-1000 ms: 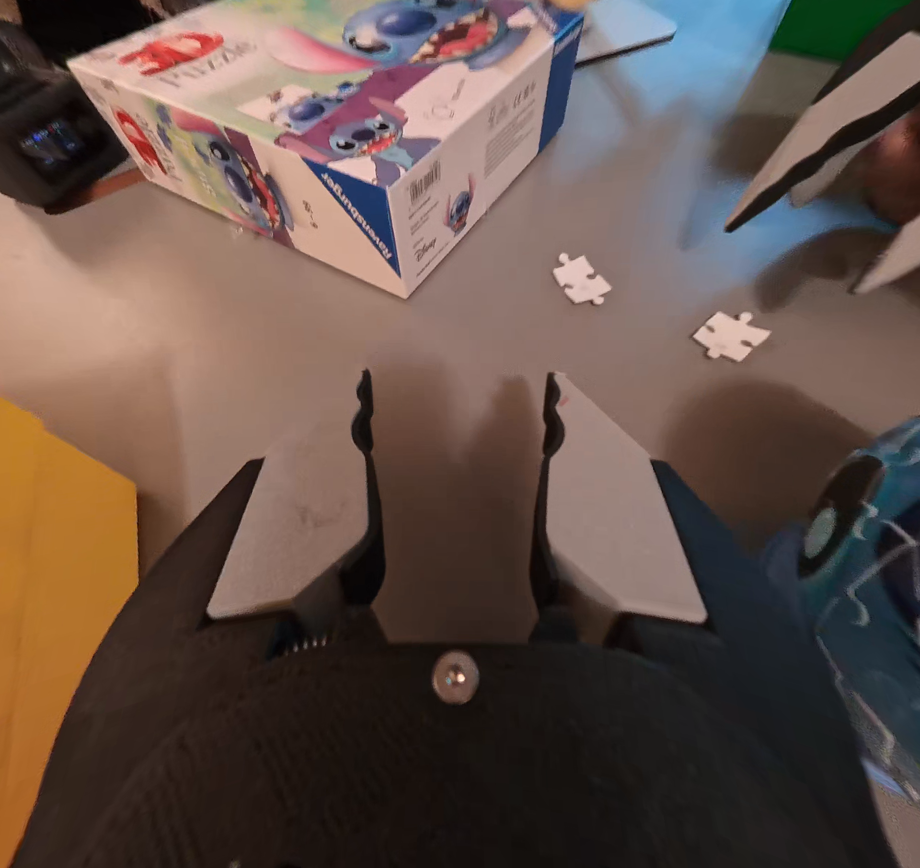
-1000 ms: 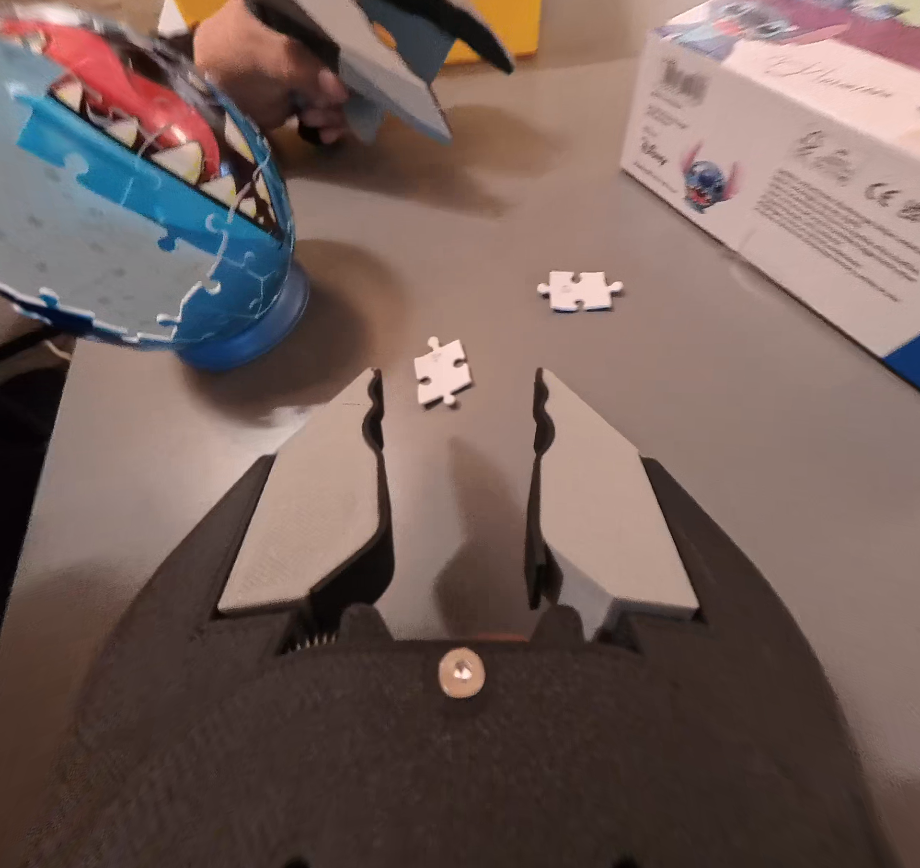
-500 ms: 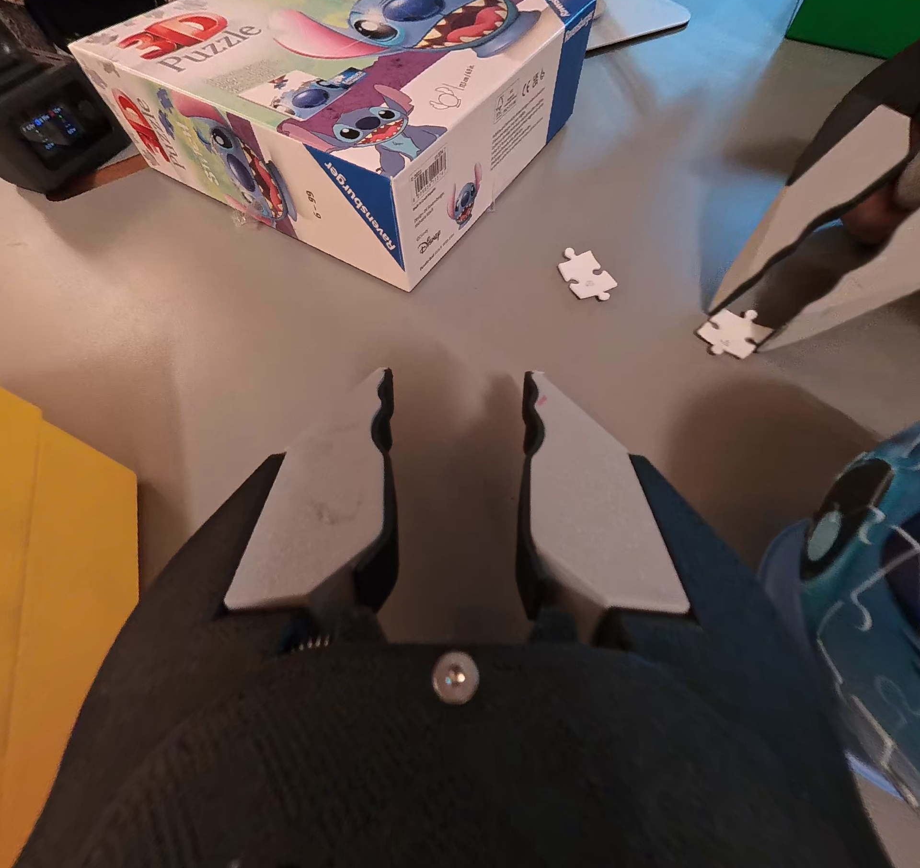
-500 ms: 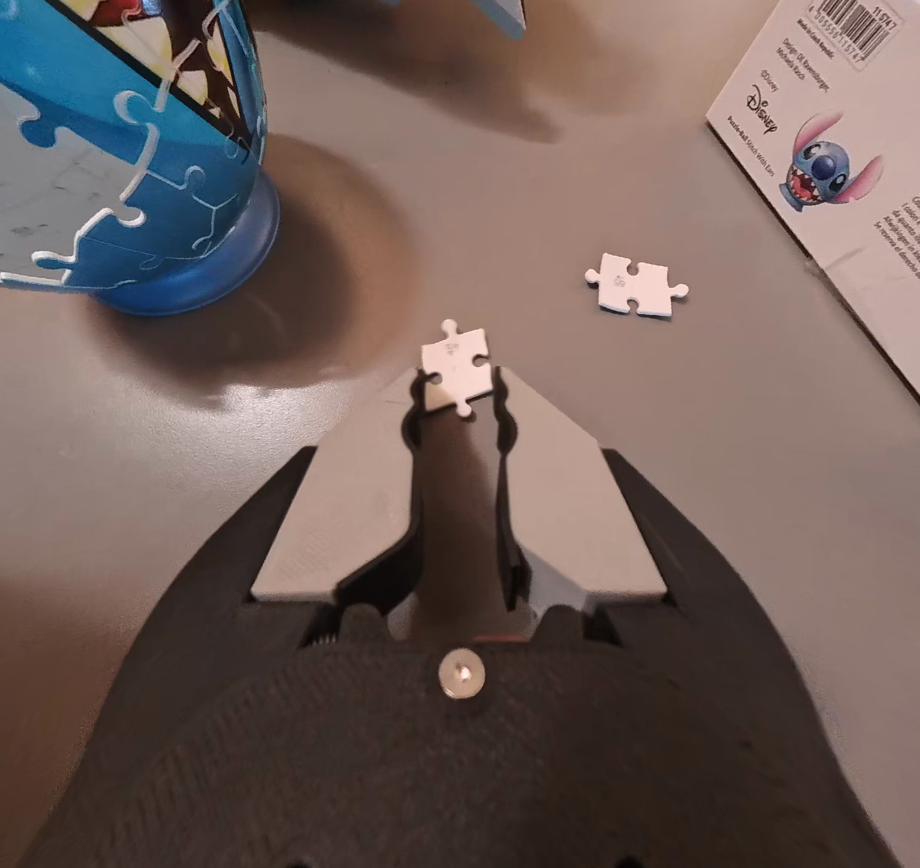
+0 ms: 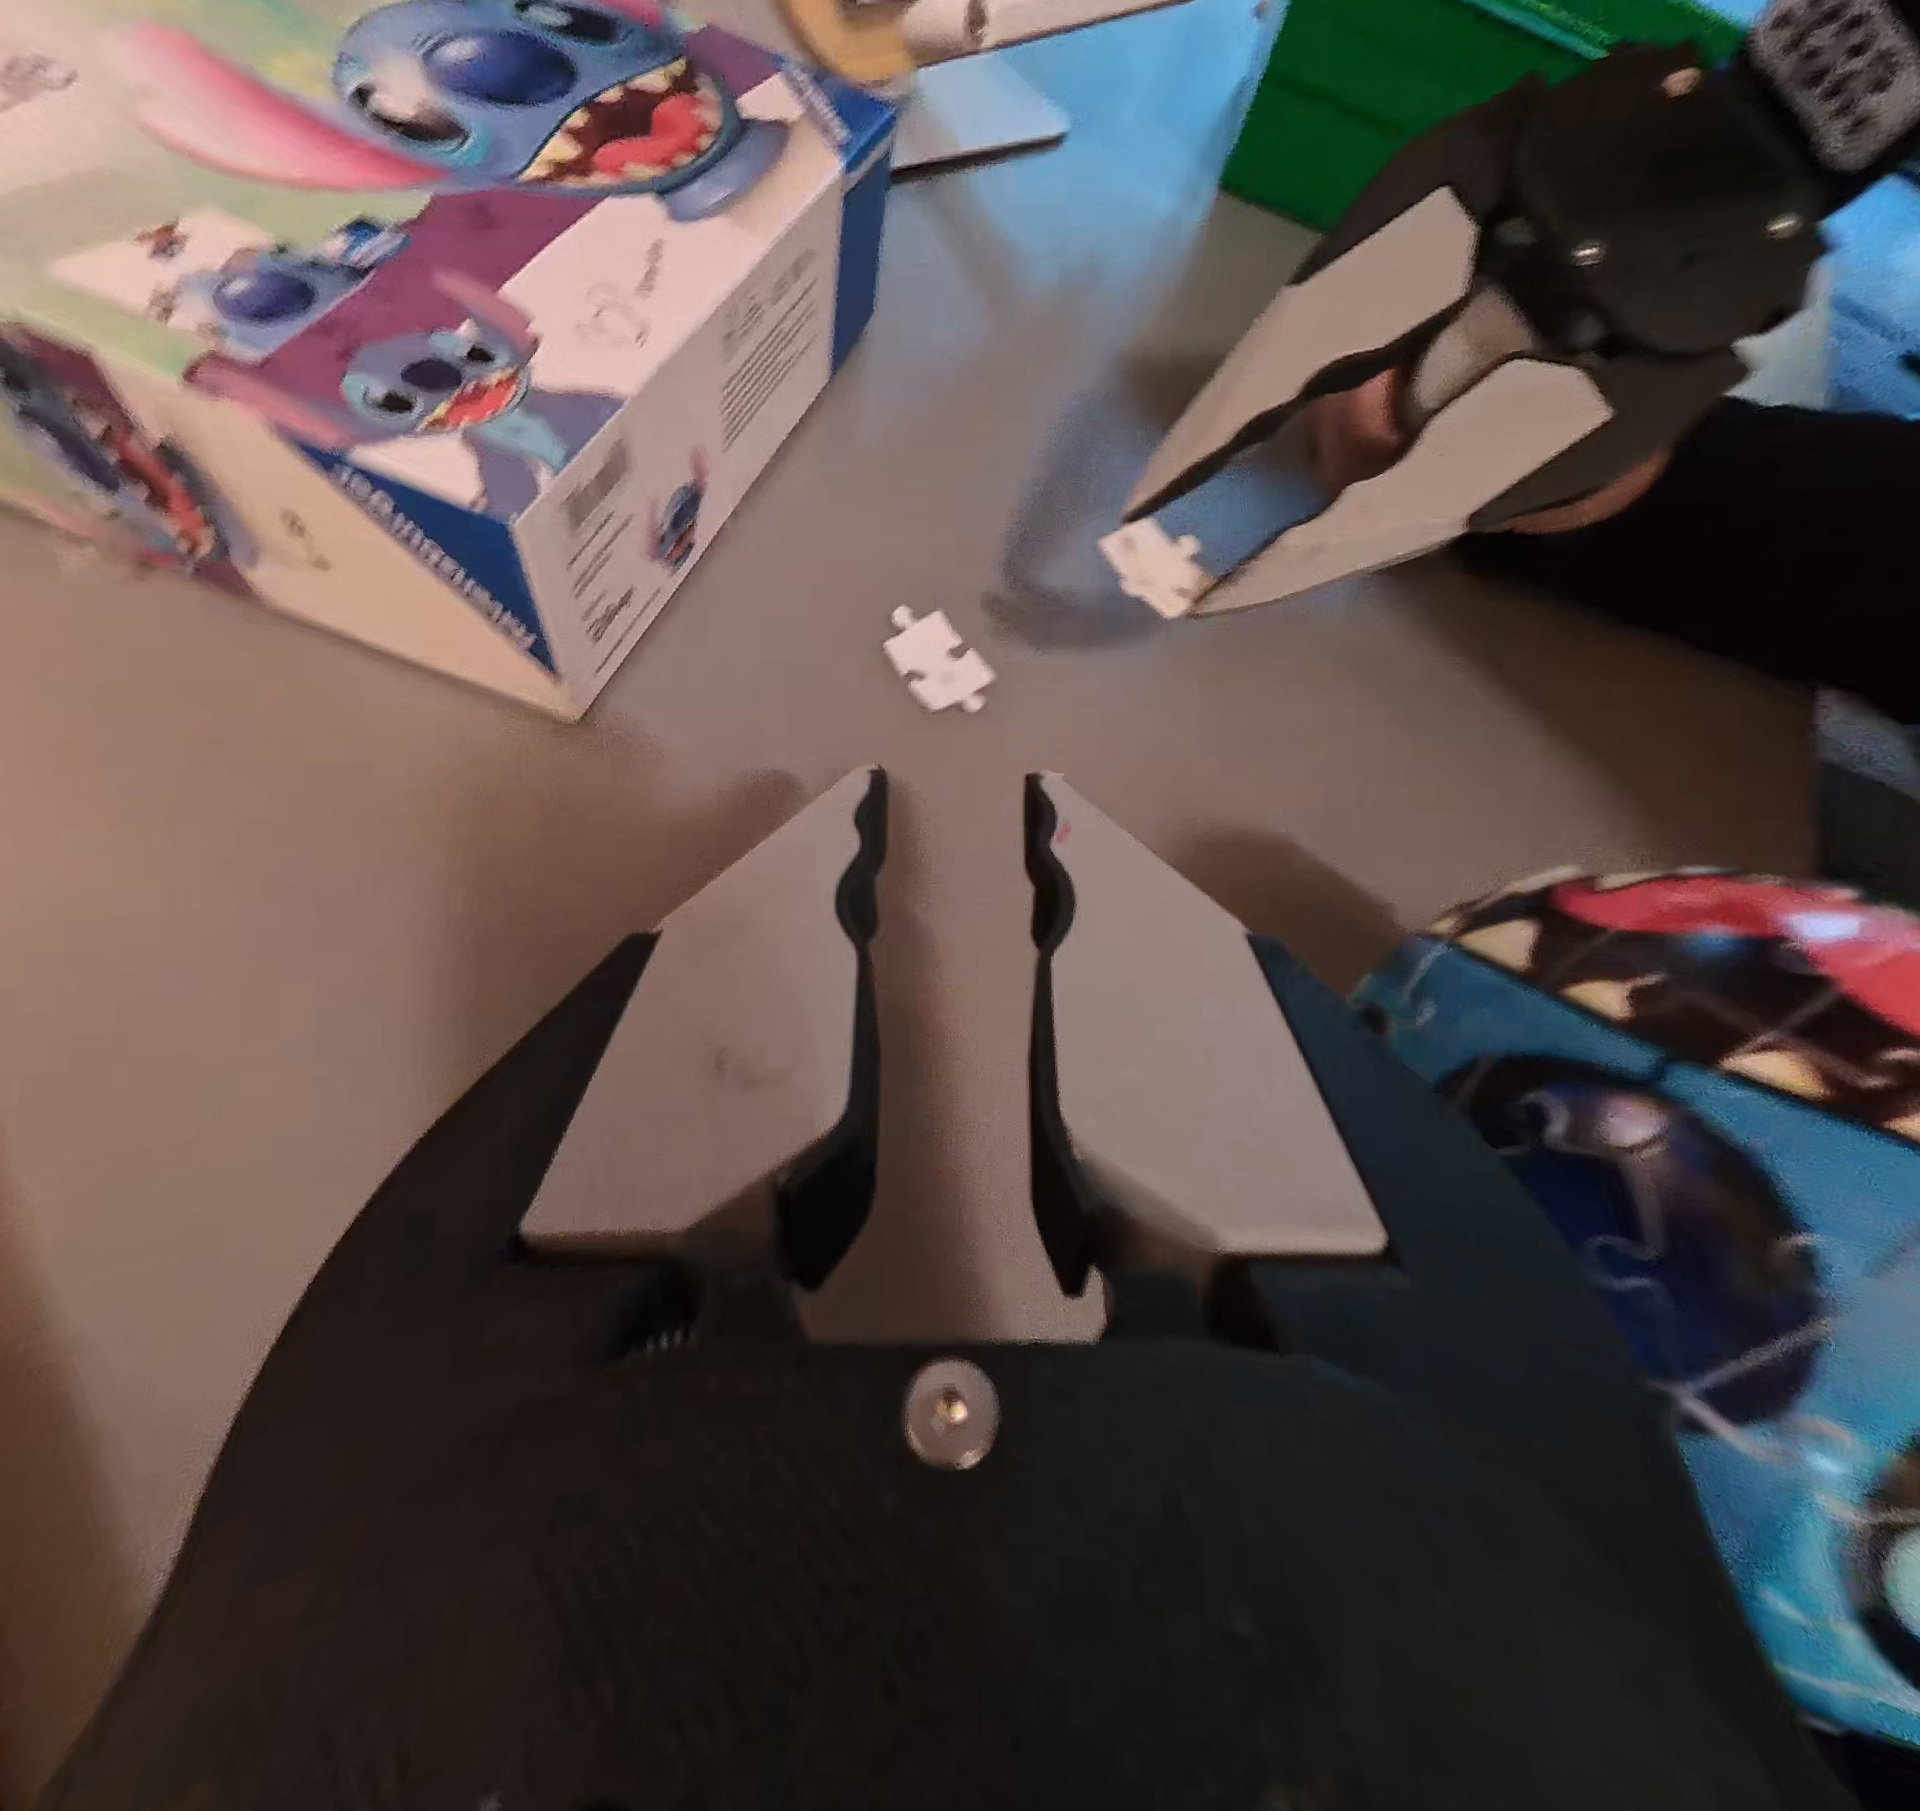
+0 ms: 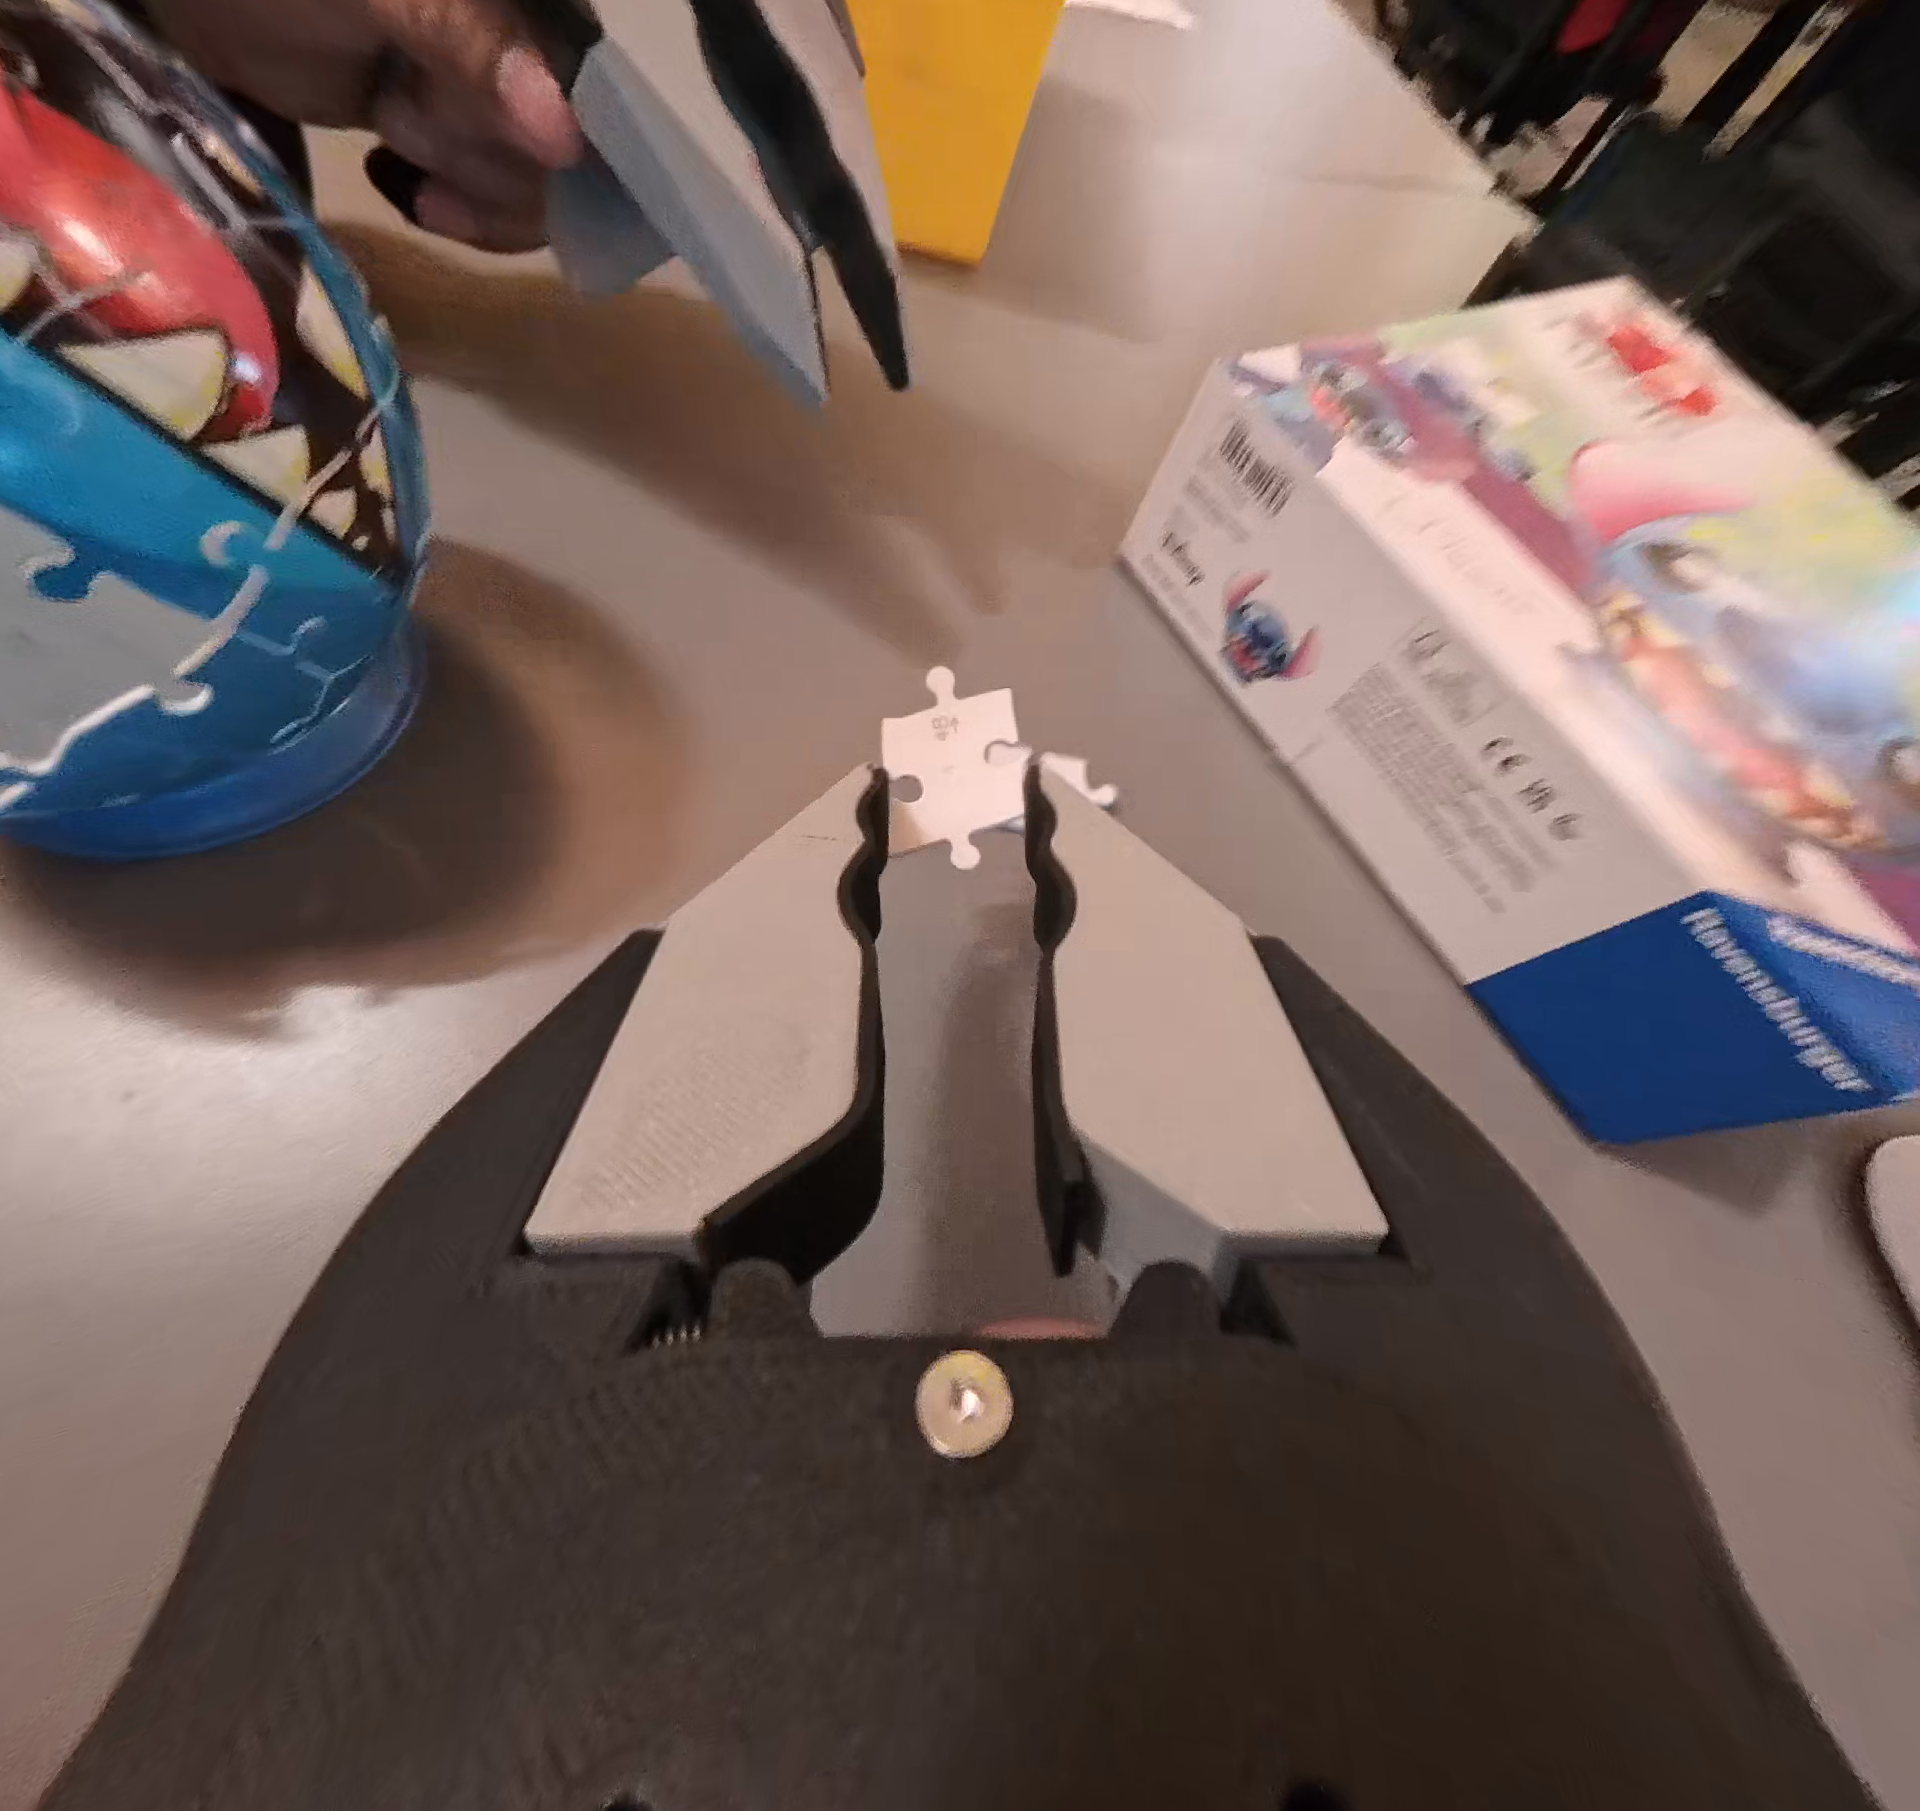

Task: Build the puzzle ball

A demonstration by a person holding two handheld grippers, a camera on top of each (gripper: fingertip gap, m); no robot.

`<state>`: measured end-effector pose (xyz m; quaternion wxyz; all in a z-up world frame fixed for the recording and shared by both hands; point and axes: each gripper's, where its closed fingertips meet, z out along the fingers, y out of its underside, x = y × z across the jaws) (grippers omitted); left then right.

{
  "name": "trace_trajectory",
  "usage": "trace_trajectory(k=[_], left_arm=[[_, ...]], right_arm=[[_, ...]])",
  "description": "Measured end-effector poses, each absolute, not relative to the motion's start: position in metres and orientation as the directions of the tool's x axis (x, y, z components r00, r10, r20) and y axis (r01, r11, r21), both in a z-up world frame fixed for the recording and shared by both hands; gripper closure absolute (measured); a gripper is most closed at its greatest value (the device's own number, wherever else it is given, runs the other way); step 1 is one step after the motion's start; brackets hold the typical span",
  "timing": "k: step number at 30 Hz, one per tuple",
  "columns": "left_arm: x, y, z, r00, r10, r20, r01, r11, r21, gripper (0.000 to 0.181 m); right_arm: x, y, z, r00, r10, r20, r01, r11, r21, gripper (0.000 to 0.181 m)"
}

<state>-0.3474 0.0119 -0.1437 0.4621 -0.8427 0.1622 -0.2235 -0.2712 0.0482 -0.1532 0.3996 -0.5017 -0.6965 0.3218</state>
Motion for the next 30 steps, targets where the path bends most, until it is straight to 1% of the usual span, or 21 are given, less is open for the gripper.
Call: trace_trajectory(k=[2,5,8,11,14,15,16,19,21,22,25,29,30], left_arm=[[-0.334,0.014,-0.126,0.795,-0.537,0.283,-0.042,-0.514,-0.857,0.157],[-0.314,0.016,-0.105,0.642,-0.621,0.449,0.050,-0.551,-0.833,0.157],[-0.310,0.023,-0.101,0.533,-0.626,0.568,0.124,-0.607,-0.785,0.158],[-0.305,0.020,-0.123,0.540,-0.611,0.579,0.062,-0.657,-0.751,0.156],[-0.303,0.020,-0.127,0.543,-0.604,0.583,0.072,-0.659,-0.749,0.155],[-0.303,0.020,-0.125,0.537,-0.608,0.585,0.079,-0.655,-0.752,0.158],[-0.304,0.021,-0.124,0.537,-0.604,0.589,0.091,-0.652,-0.752,0.158],[-0.303,0.022,-0.128,0.532,-0.595,0.602,0.097,-0.664,-0.742,0.158],[-0.311,0.026,-0.141,0.599,-0.566,0.566,0.056,-0.675,-0.735,0.159],[-0.317,0.028,-0.147,0.641,-0.552,0.533,0.035,-0.673,-0.739,0.159],[-0.329,0.024,-0.153,0.681,-0.528,0.508,0.008,-0.688,-0.726,0.158],[-0.340,0.018,-0.143,0.702,-0.517,0.489,0.029,-0.666,-0.745,0.158],[-0.343,0.016,-0.139,0.713,-0.511,0.480,0.038,-0.655,-0.754,0.158]], right_arm=[[-0.280,0.050,-0.144,-0.173,0.949,0.263,0.405,0.311,-0.860,0.158],[-0.291,0.048,-0.141,-0.177,0.927,0.331,0.384,0.375,-0.844,0.158],[-0.301,0.049,-0.140,-0.165,0.889,0.428,0.376,0.457,-0.806,0.158],[-0.307,0.043,-0.139,-0.180,0.860,0.477,0.358,0.509,-0.783,0.158],[-0.310,0.038,-0.137,-0.183,0.834,0.520,0.337,0.550,-0.764,0.159],[-0.309,0.036,-0.138,-0.190,0.826,0.531,0.329,0.563,-0.758,0.161],[-0.309,0.032,-0.137,-0.208,0.821,0.531,0.312,0.570,-0.760,0.181],[-0.310,0.027,-0.140,-0.217,0.830,0.514,0.309,0.558,-0.770,0.181],[-0.311,0.041,-0.154,-0.205,0.826,0.526,0.395,0.561,-0.727,0.181],[-0.310,0.046,-0.161,-0.207,0.831,0.517,0.425,0.552,-0.718,0.181],[-0.308,0.036,-0.170,-0.265,0.887,0.378,0.428,0.460,-0.778,0.179],[-0.310,0.017,-0.175,-0.356,0.911,0.210,0.453,0.364,-0.814,0.157],[-0.311,0.011,-0.176,-0.383,0.907,0.174,0.460,0.351,-0.816,0.156]])
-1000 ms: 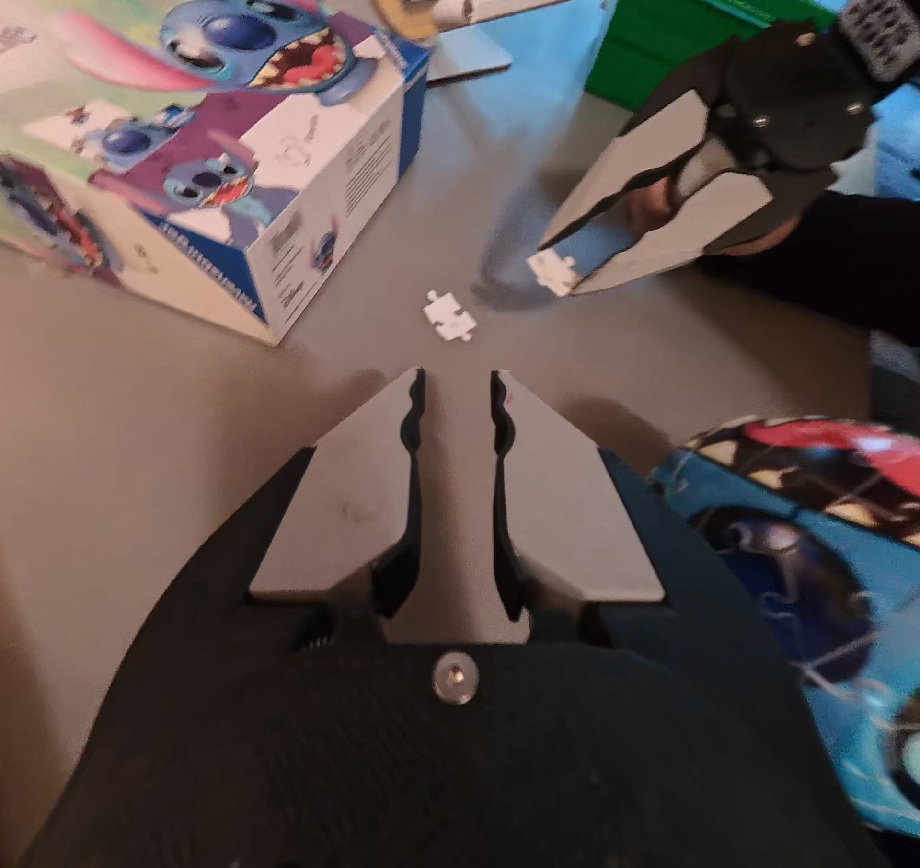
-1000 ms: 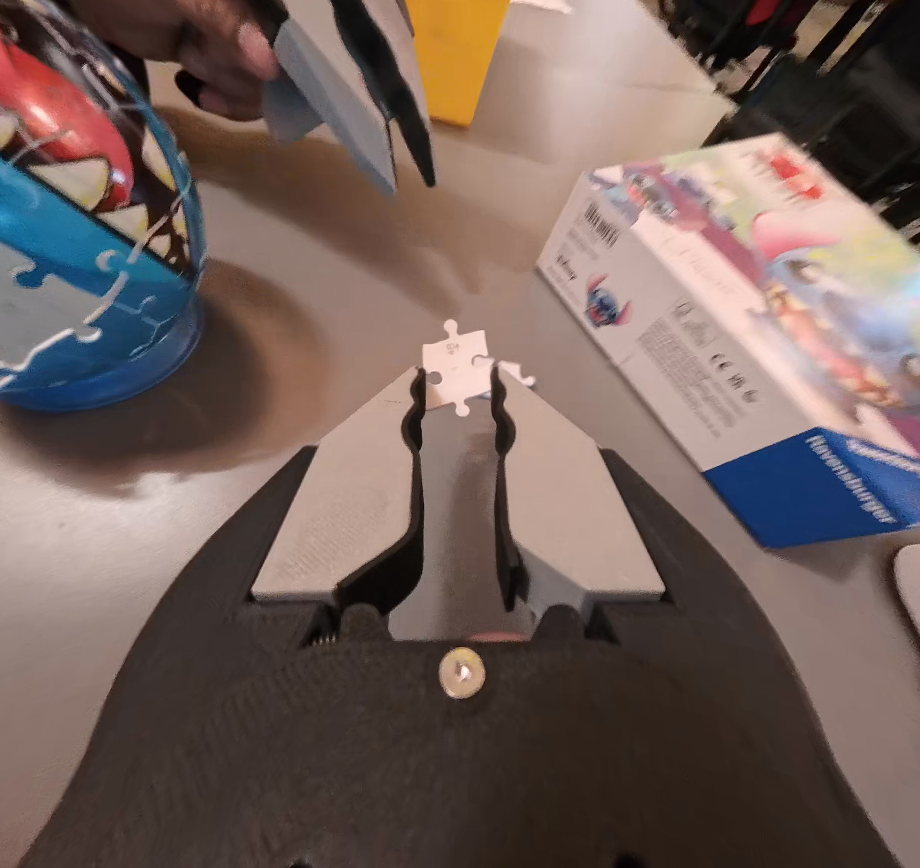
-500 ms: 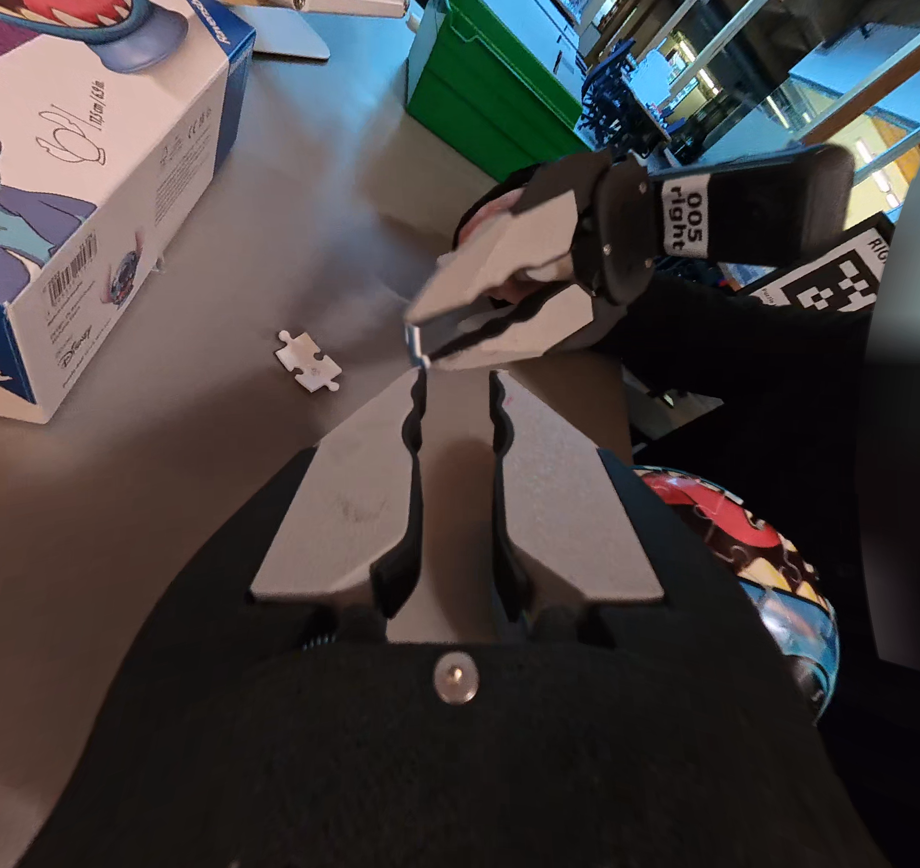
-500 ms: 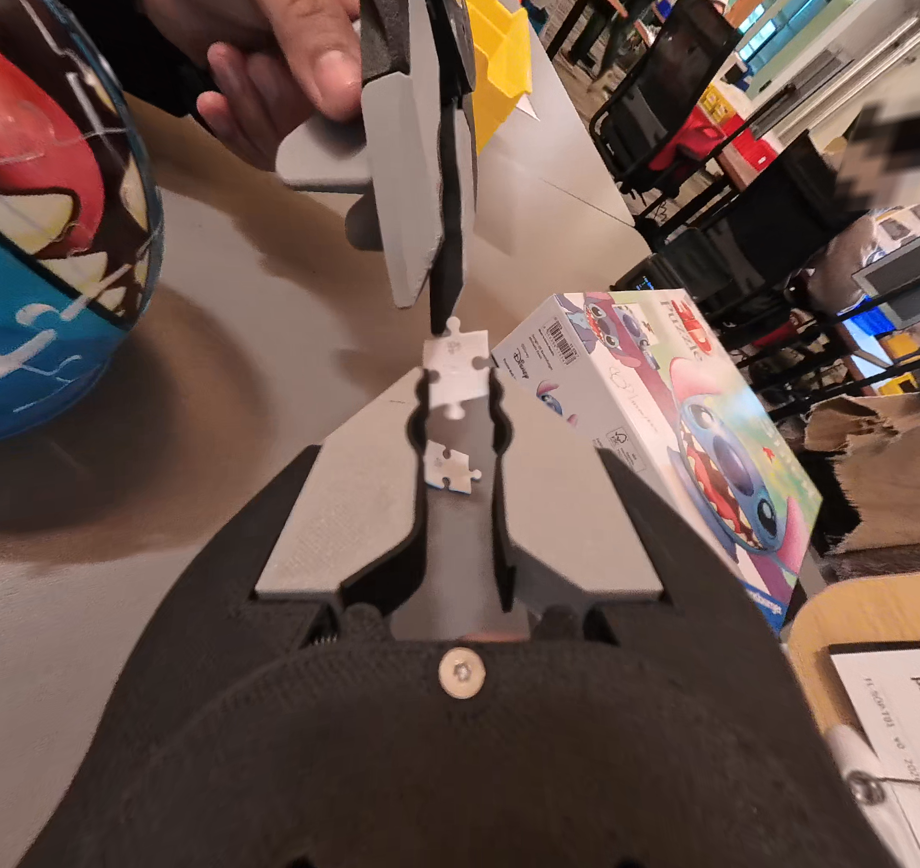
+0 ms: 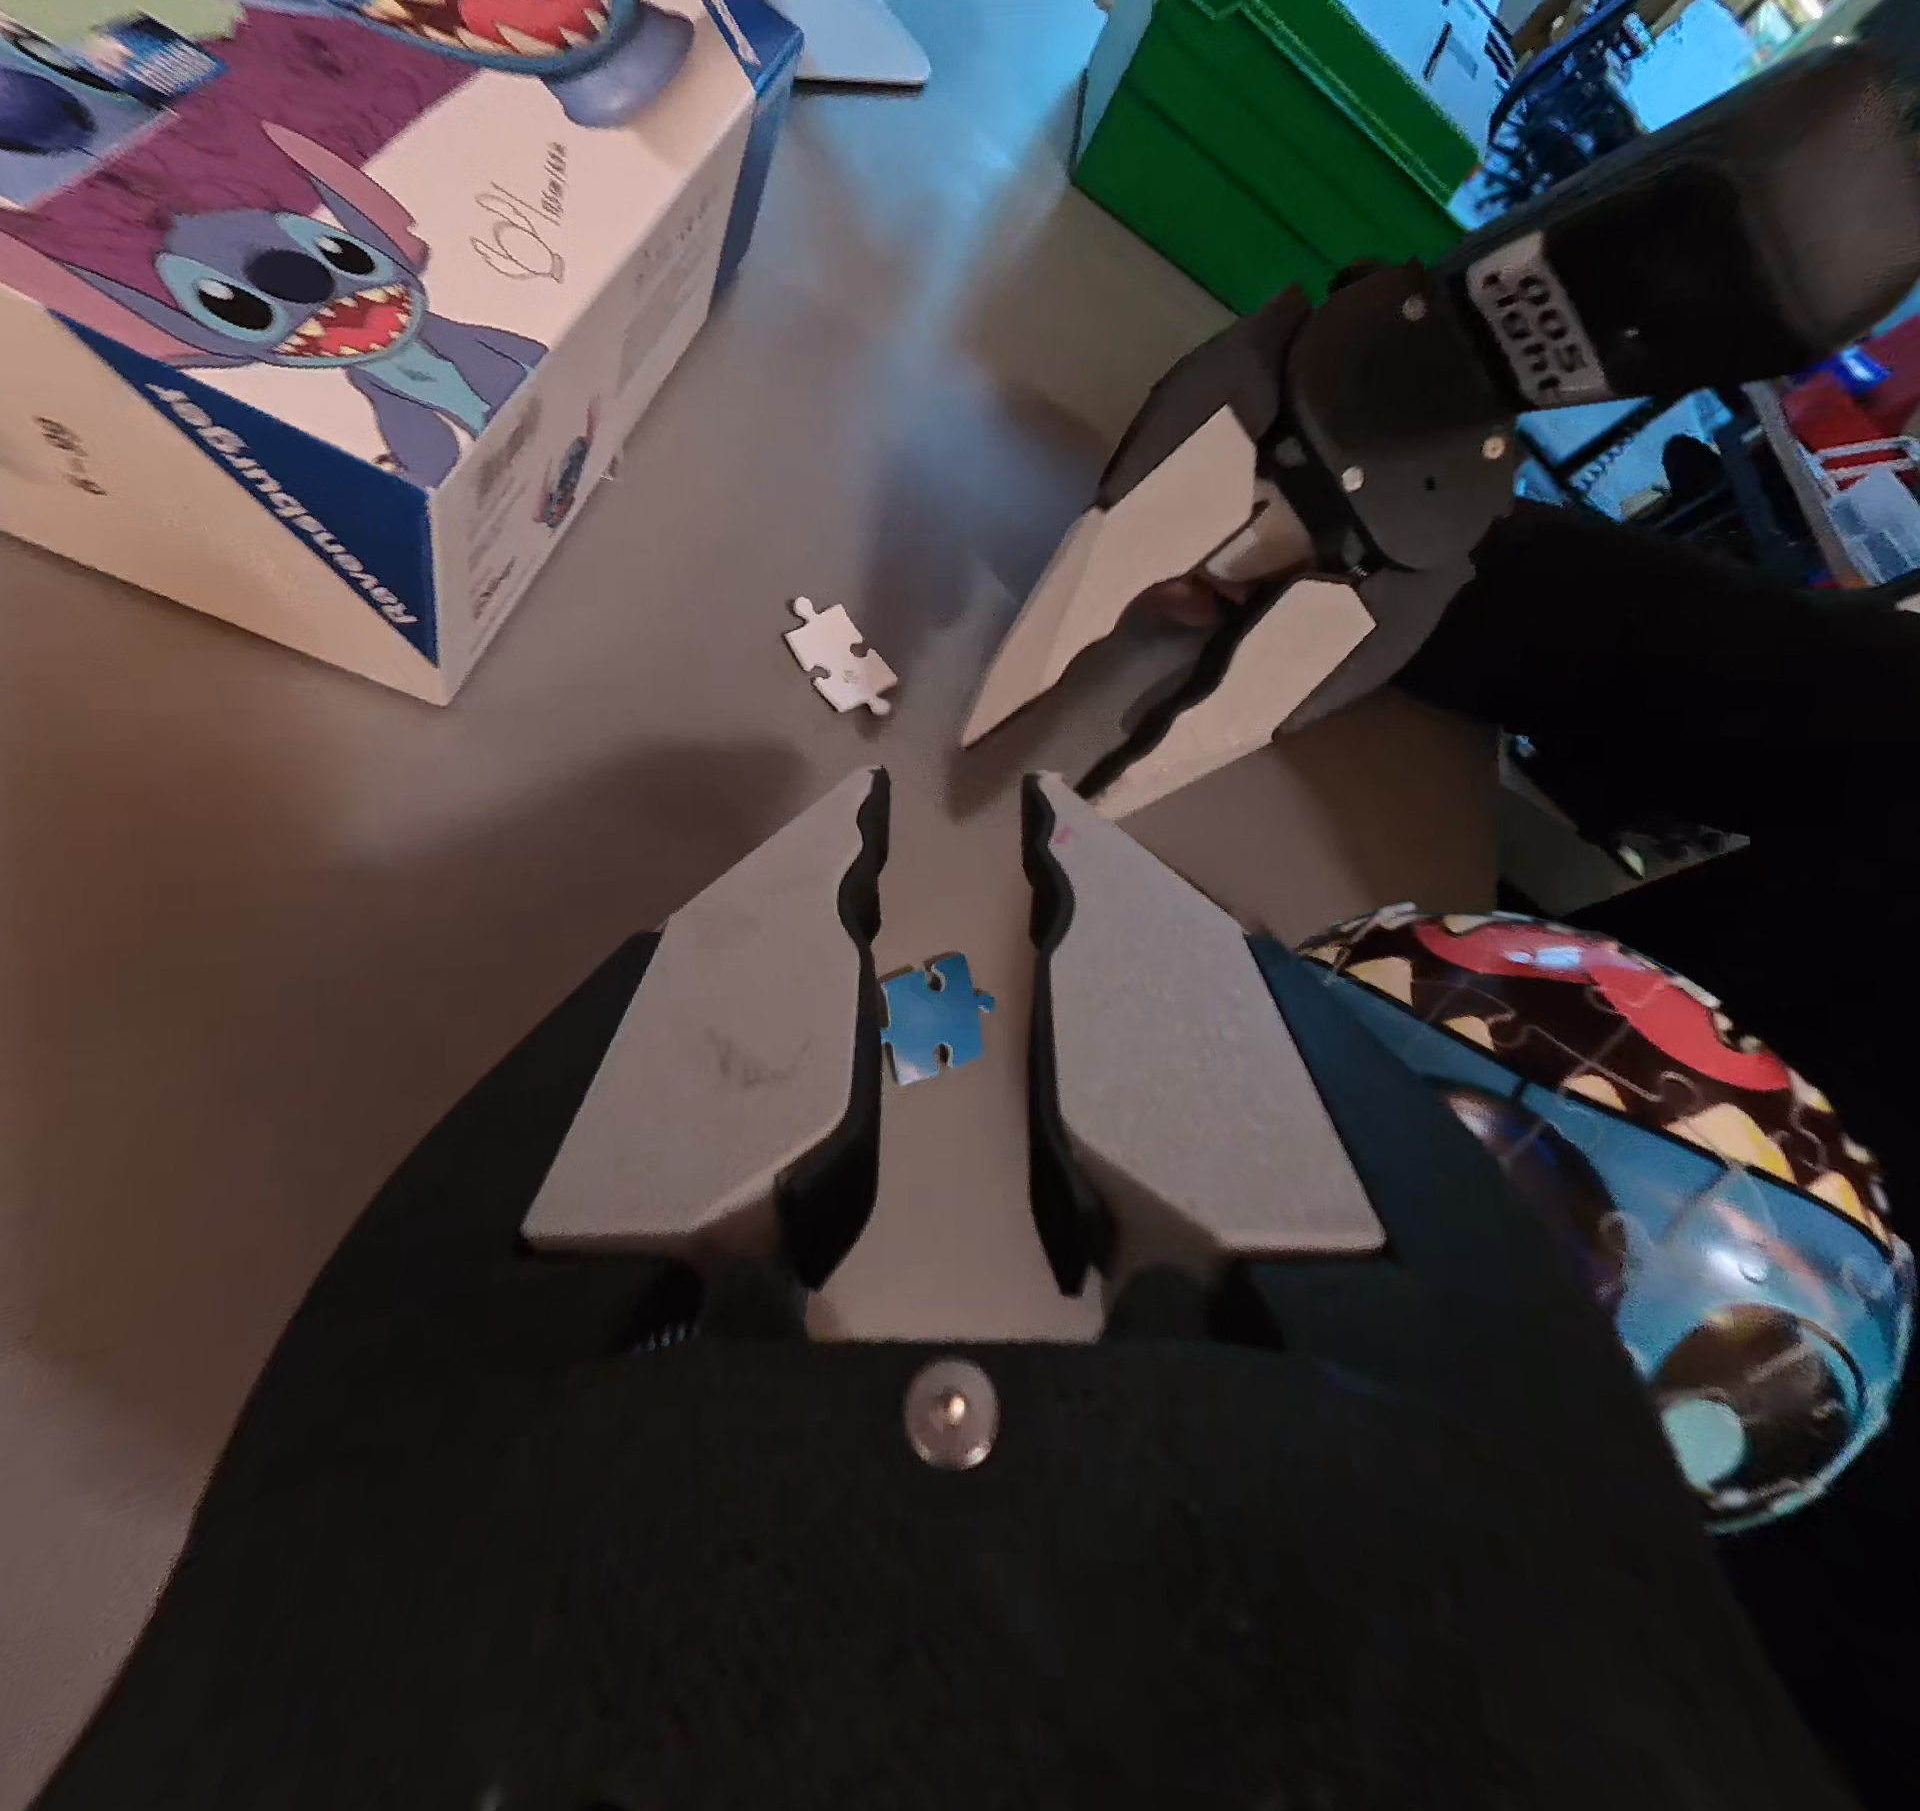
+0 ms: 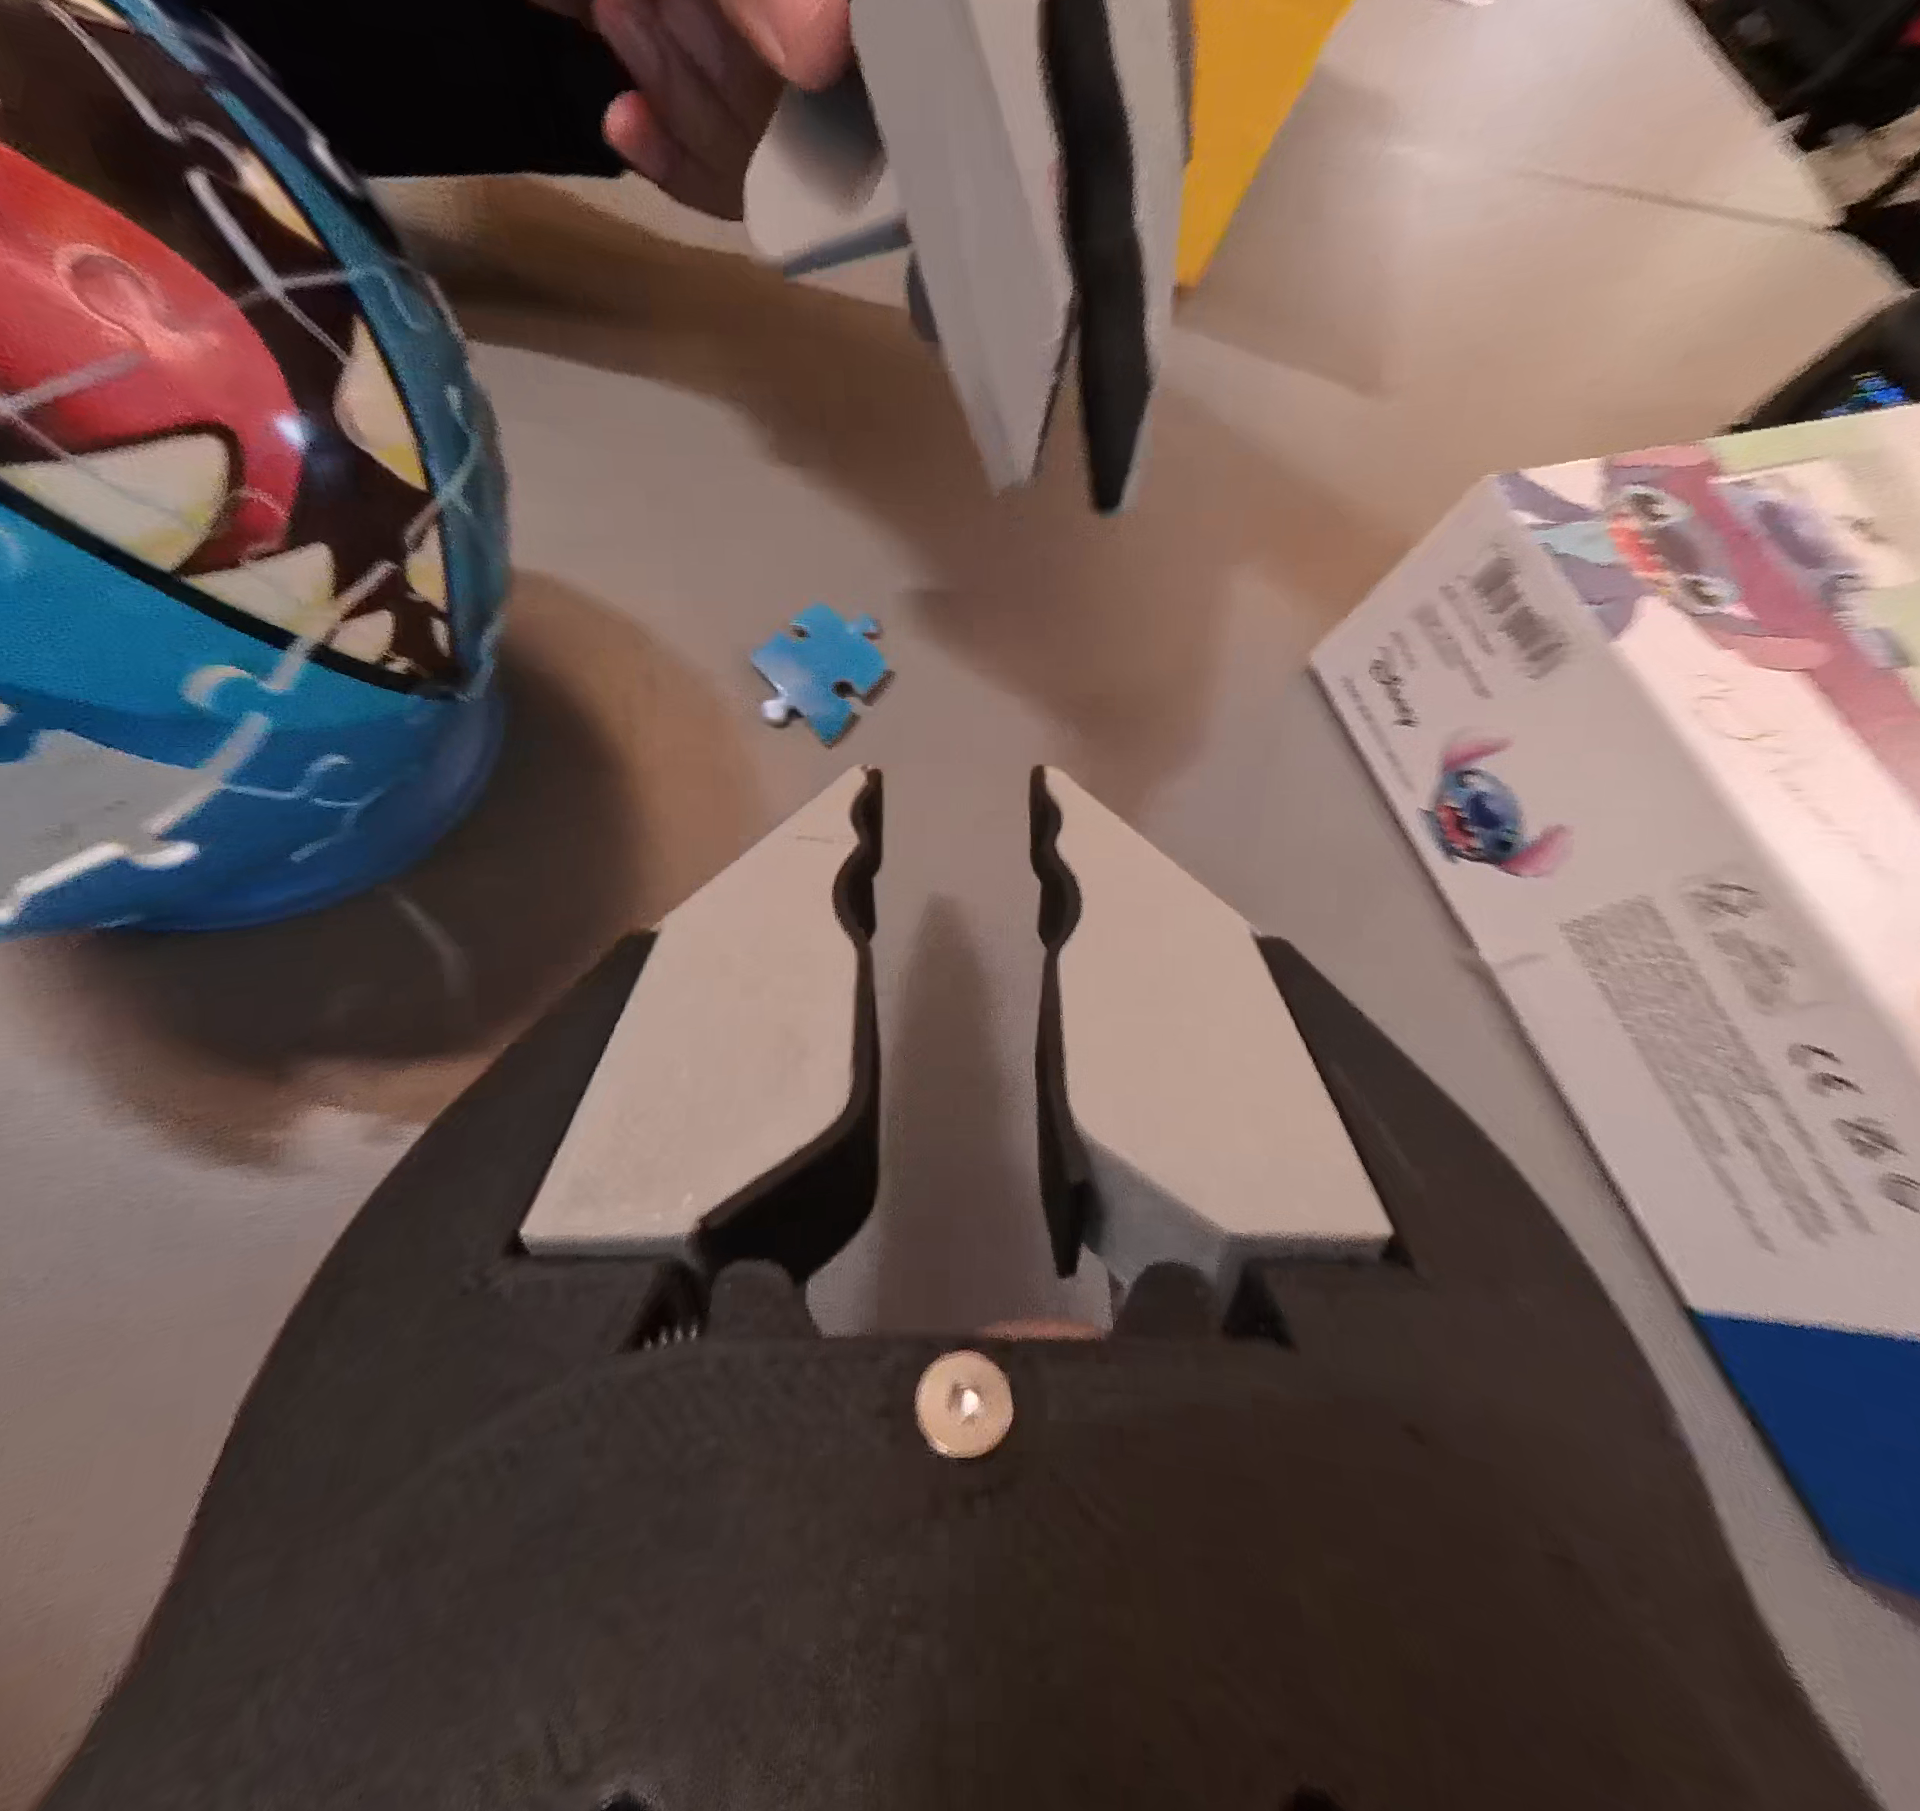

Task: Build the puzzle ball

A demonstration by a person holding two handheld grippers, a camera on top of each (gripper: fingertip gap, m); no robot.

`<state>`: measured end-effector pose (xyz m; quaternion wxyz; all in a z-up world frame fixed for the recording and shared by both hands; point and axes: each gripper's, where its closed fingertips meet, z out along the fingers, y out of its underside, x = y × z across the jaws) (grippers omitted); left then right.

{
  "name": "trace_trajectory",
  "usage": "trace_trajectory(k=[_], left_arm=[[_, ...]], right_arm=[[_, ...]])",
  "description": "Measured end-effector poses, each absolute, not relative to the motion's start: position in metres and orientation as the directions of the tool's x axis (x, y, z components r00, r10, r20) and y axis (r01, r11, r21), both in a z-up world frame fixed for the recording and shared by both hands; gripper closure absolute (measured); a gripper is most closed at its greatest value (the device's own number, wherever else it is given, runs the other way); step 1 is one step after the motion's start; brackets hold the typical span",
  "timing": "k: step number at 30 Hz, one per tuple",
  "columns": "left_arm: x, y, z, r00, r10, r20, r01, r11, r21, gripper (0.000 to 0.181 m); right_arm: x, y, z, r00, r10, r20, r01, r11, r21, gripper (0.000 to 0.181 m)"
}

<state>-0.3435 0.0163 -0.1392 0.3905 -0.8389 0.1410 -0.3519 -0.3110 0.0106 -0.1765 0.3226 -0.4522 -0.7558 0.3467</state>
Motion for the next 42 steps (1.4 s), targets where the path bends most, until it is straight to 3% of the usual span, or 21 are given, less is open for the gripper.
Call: trace_trajectory(k=[8,14,19,22,27,35,39,42], left_arm=[[-0.354,0.008,-0.127,0.787,-0.482,0.385,0.029,-0.595,-0.803,0.158],[-0.355,0.012,-0.128,0.777,-0.464,0.425,0.089,-0.587,-0.804,0.158],[-0.367,0.018,-0.142,0.790,-0.414,0.453,0.125,-0.615,-0.779,0.157],[-0.372,0.020,-0.147,0.809,-0.398,0.434,0.115,-0.616,-0.780,0.157],[-0.375,0.020,-0.144,0.817,-0.400,0.415,0.118,-0.589,-0.800,0.158],[-0.361,-0.014,-0.121,0.717,-0.515,0.469,0.126,-0.567,-0.814,0.151],[-0.353,-0.077,-0.082,0.619,-0.633,0.465,0.144,-0.490,-0.860,0.147],[-0.337,-0.123,-0.084,0.626,-0.646,0.437,0.081,-0.503,-0.860,0.112]], right_arm=[[-0.322,-0.016,-0.189,-0.647,0.755,0.111,0.434,0.483,-0.761,0.145],[-0.335,-0.023,-0.206,-0.750,0.655,0.091,0.425,0.583,-0.692,0.139],[-0.340,-0.034,-0.212,-0.723,0.690,0.023,0.480,0.527,-0.702,0.132],[-0.343,-0.035,-0.211,-0.680,0.732,0.051,0.496,0.510,-0.702,0.154],[-0.338,-0.022,-0.210,-0.580,0.811,0.080,0.541,0.457,-0.706,0.155],[-0.281,0.011,-0.188,-0.358,0.933,-0.031,0.593,0.202,-0.779,0.135],[-0.241,-0.005,-0.157,-0.433,0.866,-0.249,0.522,0.016,-0.853,0.126],[-0.228,-0.022,-0.137,-0.506,0.753,-0.421,0.506,-0.137,-0.851,0.116]])
